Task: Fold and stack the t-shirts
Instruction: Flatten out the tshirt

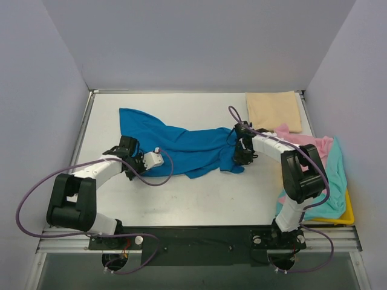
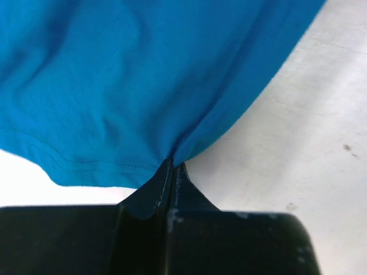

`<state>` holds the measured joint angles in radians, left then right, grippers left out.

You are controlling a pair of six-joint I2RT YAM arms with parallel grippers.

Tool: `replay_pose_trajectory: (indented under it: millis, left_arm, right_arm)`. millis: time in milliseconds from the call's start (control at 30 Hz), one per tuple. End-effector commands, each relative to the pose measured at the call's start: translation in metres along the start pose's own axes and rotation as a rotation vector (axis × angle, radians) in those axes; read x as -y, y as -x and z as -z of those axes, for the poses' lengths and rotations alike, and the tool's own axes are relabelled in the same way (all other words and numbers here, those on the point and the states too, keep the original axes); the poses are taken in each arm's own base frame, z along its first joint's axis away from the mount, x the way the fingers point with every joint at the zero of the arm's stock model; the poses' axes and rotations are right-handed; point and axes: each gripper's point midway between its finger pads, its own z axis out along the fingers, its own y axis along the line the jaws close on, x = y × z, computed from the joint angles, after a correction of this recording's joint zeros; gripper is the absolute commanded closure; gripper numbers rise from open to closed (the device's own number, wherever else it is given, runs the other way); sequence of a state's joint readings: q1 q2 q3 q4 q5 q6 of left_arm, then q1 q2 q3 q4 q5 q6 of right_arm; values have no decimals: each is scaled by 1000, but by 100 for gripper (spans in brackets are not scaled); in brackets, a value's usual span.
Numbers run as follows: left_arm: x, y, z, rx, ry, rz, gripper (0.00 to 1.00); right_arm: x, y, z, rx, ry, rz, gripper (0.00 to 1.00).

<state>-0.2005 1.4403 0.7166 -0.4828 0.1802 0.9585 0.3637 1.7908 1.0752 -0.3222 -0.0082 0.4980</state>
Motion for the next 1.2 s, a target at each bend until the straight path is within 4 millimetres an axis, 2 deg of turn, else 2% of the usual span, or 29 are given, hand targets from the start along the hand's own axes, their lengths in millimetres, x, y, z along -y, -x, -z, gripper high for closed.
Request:
replay_pose_trajectory:
  millis: [0, 33, 67, 100, 133, 167, 200, 233, 267, 300, 333, 367, 400, 433, 467, 500, 533, 567, 633, 667, 700, 767, 900, 1033, 1167]
  left_arm:
    - [-36, -2, 8, -67, 123, 93, 100]
    - [-42, 2, 17, -66, 142, 114, 100]
    - [-63, 15, 33, -44, 203, 122, 100]
    - [-67, 20, 46, -39, 219, 139, 100]
    - [-91, 39, 69, 4, 287, 141, 100]
    - [-97, 46, 88, 22, 309, 158, 100]
    - [-120, 58, 118, 45, 395, 170, 100]
    - [-127, 65, 140, 64, 430, 184, 100]
    - [-146, 84, 177, 118, 510, 183, 100]
    - [-146, 86, 192, 119, 517, 185, 100]
    - [-159, 102, 229, 173, 590, 178, 100]
    - [-159, 104, 245, 182, 609, 182, 100]
    - [-169, 116, 281, 230, 686, 183, 100]
    - [-168, 117, 297, 240, 708, 193, 100]
    - [-173, 124, 332, 285, 782, 209, 100]
    - [-170, 125, 349, 301, 807, 216, 100]
    - [-171, 130, 382, 346, 873, 225, 100]
    - [-166, 131, 401, 375, 897, 231, 100]
    - [-155, 138, 457, 472, 995, 225, 100]
    - [-151, 139, 473, 500, 1023, 220, 100]
    - [-142, 140, 498, 547, 1065, 211, 100]
    - [-128, 142, 530, 611, 1109, 190, 100]
    - [-106, 142, 565, 691, 1154, 156, 100]
    - [-100, 141, 565, 699, 1142, 148, 100]
    - [-113, 140, 548, 645, 1133, 156, 100]
  right_arm:
    - [28, -7, 25, -22, -13, -48, 100]
    - [31, 7, 42, 32, 12, -70, 100]
    - [32, 18, 55, 64, 27, -61, 100]
    - [37, 33, 78, 129, 46, -74, 100]
    - [38, 48, 100, 180, 60, -62, 100]
    - [42, 59, 122, 244, 72, -39, 100]
    - [43, 74, 150, 306, 79, -33, 100]
    - [46, 91, 189, 402, 92, -16, 100]
    - [47, 99, 210, 454, 99, -6, 100]
    - [51, 110, 248, 544, 107, 5, 100]
    - [54, 115, 269, 593, 114, 3, 100]
    - [57, 122, 307, 685, 127, 11, 100]
    - [64, 127, 330, 743, 106, -1, 100]
    - [69, 130, 371, 842, 113, -2, 100]
    - [73, 127, 395, 904, 117, -5, 100]
    - [78, 130, 429, 990, 120, -10, 100]
    - [83, 124, 452, 1051, 125, -18, 100]
    - [88, 121, 485, 1133, 128, -26, 100]
    - [98, 109, 533, 1256, 132, -27, 100]
    - [103, 100, 552, 1308, 139, -34, 100]
    - [107, 93, 575, 1368, 143, -29, 100]
    - [115, 76, 606, 1453, 152, -28, 100]
    - [123, 46, 647, 1574, 195, -27, 100]
    - [123, 33, 661, 1621, 234, -23, 100]
    - [112, 46, 646, 1577, 254, 3, 100]
